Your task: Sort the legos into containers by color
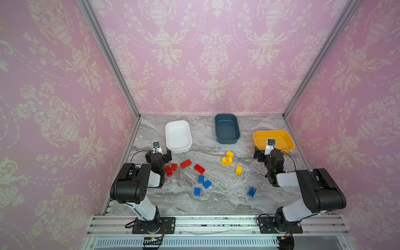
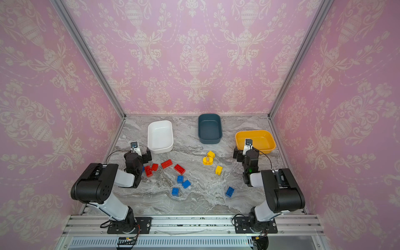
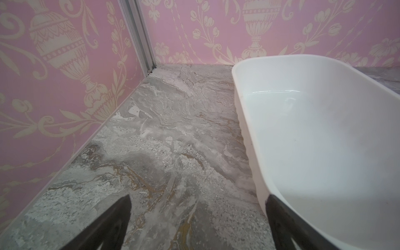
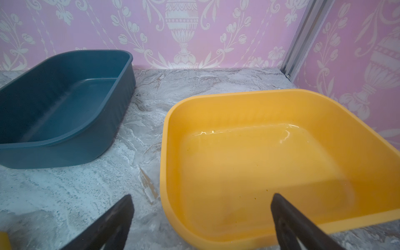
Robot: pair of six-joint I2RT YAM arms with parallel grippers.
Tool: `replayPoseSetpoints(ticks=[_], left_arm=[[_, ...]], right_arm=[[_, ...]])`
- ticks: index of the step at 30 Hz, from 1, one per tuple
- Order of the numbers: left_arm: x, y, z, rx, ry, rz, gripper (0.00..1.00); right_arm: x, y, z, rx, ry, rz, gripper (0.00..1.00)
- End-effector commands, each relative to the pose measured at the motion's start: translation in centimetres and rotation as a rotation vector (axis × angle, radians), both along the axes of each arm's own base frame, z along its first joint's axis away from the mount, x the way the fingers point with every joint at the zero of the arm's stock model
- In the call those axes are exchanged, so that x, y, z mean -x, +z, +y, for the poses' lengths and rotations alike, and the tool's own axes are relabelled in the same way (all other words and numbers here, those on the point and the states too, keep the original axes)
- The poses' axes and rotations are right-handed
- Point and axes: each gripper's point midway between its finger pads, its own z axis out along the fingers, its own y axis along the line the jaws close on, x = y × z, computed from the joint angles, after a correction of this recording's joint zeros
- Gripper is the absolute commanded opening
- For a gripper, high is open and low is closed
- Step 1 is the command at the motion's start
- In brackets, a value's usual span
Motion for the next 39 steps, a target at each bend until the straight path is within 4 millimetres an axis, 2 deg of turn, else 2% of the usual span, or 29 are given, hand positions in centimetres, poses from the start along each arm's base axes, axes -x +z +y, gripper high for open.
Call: replayPoseSetpoints(ticks=[1,7,9,12,16,20,26,30,35,39], left_arm=[[-0.2,0.2,0.0,-0.014,-0.019,0.008,0.99],[-0.1,0.4,0.0,-0.017,-0.022,0.003,0.99],[0.0,1.8,-0.3,-0.019,-0.034,-0.013,0.99],[0.1,3.8,0.3,-0.014,0.001,0.054,0.99],[-1.4,6.7,0.0,-0.021,-0.015,0.089,0.99],[-4.2,7.4,-1.1,0.046,-0.061,0.213,0.99],[-8.7,6.1,-2.6,0.17,-0.124,0.372,0.99],[-11.3,4.5,-2.2,0.321,-0.143,0.428,0.99],[-13.1,2.4,-0.9,0.44,-0.126,0.493,0.99],[-14.2,1.4,-1.5,0.473,-0.159,0.511,0.98]], right_arm=[[0.1,-0.1,-0.1,-0.017,-0.017,-0.008,1.0],[0.1,0.1,-0.1,-0.019,-0.017,-0.011,1.0],[0.2,1.0,0.4,-0.007,0.006,0.007,1.0],[0.5,2.8,0.3,0.003,-0.018,0.068,1.0],[0.7,5.5,1.4,-0.012,-0.015,0.084,1.0],[-0.1,7.8,3.4,0.017,0.027,0.143,1.0],[-1.6,9.6,6.4,-0.022,0.105,0.233,1.0],[-2.2,9.8,8.2,-0.06,0.158,0.282,1.0],[-2.7,9.8,9.8,-0.078,0.212,0.321,1.0],[-3.5,9.6,10.4,-0.077,0.222,0.354,1.0]])
